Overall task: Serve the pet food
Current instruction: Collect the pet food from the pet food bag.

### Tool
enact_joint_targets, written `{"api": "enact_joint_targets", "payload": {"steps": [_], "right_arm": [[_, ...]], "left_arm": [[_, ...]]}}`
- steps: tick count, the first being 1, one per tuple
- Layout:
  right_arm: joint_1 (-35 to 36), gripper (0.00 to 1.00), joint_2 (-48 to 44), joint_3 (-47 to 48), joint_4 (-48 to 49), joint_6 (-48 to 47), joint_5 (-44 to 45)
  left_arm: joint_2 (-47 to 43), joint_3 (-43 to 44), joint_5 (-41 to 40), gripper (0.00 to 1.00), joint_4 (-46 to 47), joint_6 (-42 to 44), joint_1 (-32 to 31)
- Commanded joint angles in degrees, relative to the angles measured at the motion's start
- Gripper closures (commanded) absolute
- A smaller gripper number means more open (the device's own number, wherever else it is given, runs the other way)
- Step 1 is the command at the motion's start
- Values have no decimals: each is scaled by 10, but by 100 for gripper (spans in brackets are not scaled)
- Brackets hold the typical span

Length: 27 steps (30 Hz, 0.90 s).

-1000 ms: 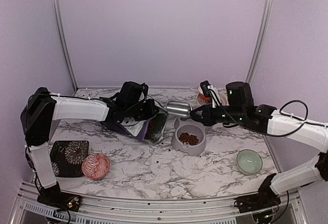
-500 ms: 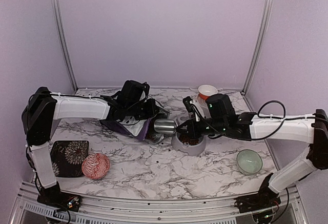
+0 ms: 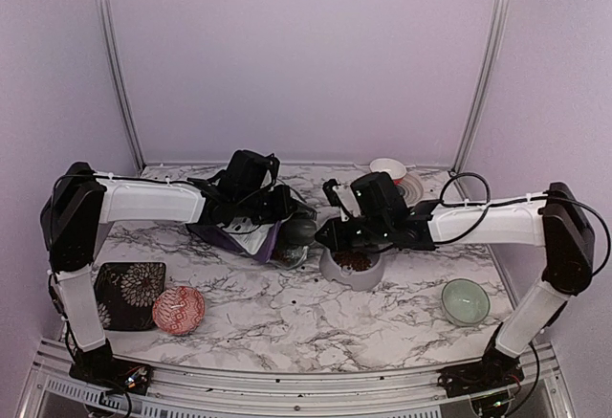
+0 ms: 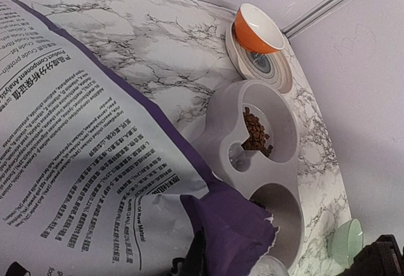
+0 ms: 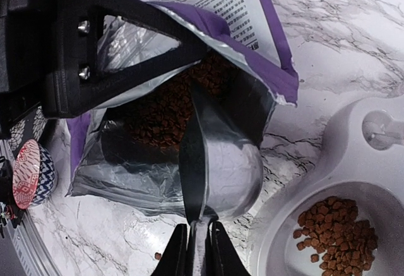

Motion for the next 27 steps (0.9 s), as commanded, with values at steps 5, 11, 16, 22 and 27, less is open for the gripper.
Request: {"api": "enact_joint_targets", "payload": {"steps": [5,11,16,22,27], "right_arm": [[5,100,68,71,-72,18,71],[29,100,82,90,-101,18,106],[32,100,82,96,-118,24,120],[38,100,72,102,-140,29,144],[38,100,72,98,-143,37,150]], "left_arm": [[-4,18,10,100,15,9,4],[0,22,11,100,15,9,4],[1,23,11,100,15,9,3],[2,20,10,100,15,8,3],[2,20,12,100,15,7,3]]}}
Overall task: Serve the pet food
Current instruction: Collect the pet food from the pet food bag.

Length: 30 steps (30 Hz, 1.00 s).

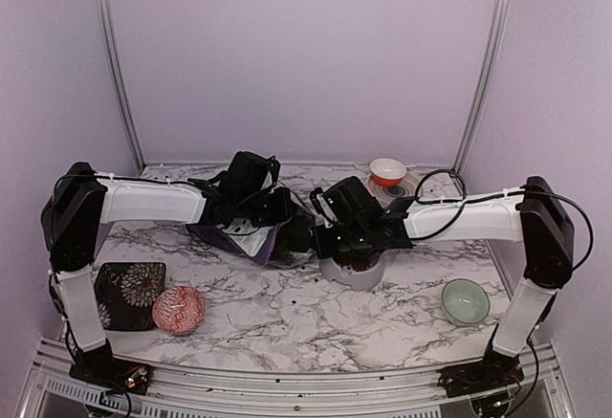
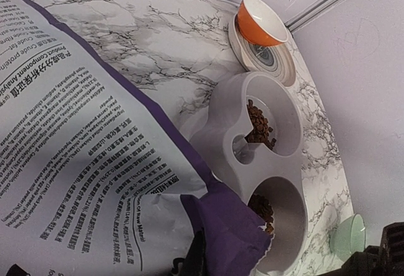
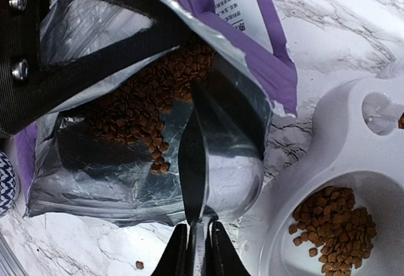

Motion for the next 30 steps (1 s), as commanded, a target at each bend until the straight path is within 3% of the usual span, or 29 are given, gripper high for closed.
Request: {"api": "enact_joint_targets", "payload": {"steps": [1,15,30], "right_arm": [[-2,100,-5,10,-47,18,48],[3,100,49,36,-67,48,79],[5,100,78,29,0,50,-3]], "left_arm": [[0,19,8,100,27,7,4],[6,19,17,100,33,0,3],[9,19,23,100,34,-2,3]]}}
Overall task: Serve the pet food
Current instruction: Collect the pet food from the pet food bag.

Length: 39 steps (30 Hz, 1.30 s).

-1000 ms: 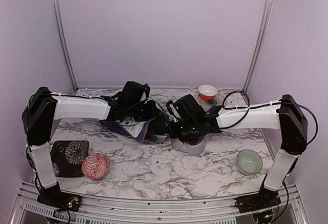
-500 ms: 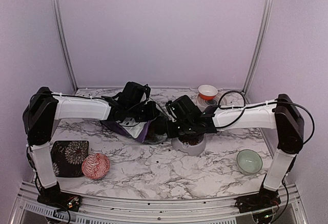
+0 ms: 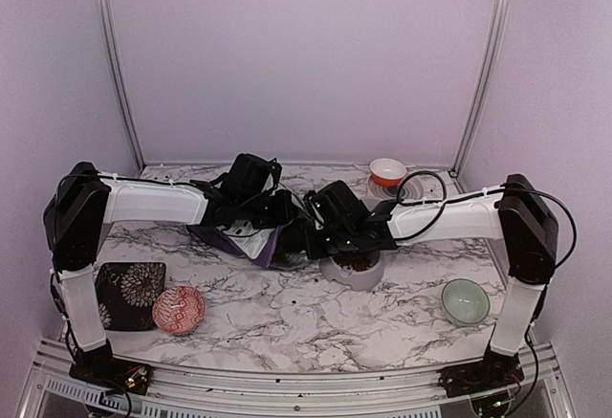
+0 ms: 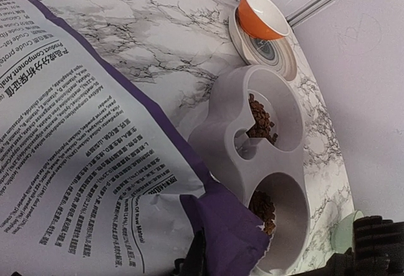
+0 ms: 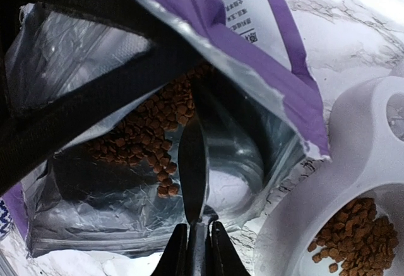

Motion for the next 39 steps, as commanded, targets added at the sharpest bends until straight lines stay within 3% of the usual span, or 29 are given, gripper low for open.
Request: {"api": "enact_joint_targets", "payload": {"steps": [1,14,39], "right_arm": [[-3,100,27,-9,-3,14,-27],[-3,100,53,-19,51,35,-68],[-4,100,40,-123,270,87,-123]], "left_arm": [[0,19,13,100,33,-1,3],[-3,15,15,100,30,-1,3],[-10,28,12,100,-7,12,4]]}}
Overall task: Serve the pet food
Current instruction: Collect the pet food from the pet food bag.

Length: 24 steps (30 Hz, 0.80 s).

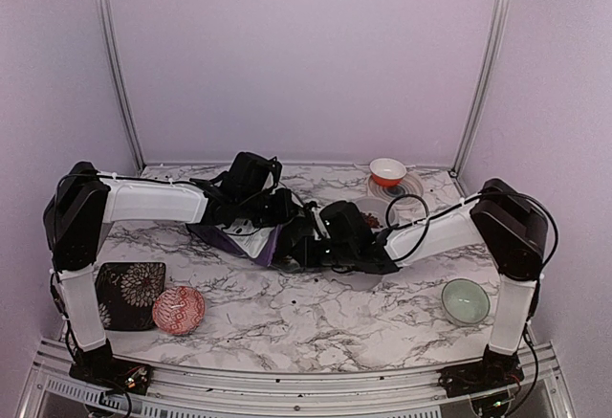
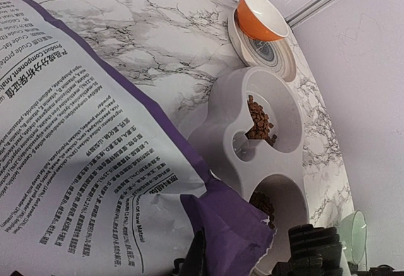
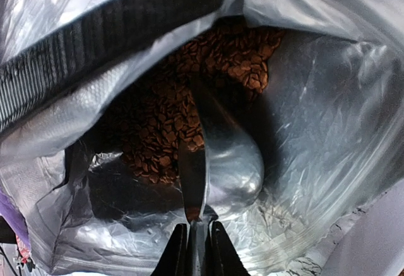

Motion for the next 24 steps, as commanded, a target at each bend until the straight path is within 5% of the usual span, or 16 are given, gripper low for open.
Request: {"api": "enact_joint_targets", "payload": {"steps": [1,24], "right_arm": [[1,100,-3,-23,4,15,-14],[-4,100,-62,-161,252,71,-52]], "left_arm": [[-12,21,11,100,-2,9,4],[-34,6,8,100,-3,16,6]]}}
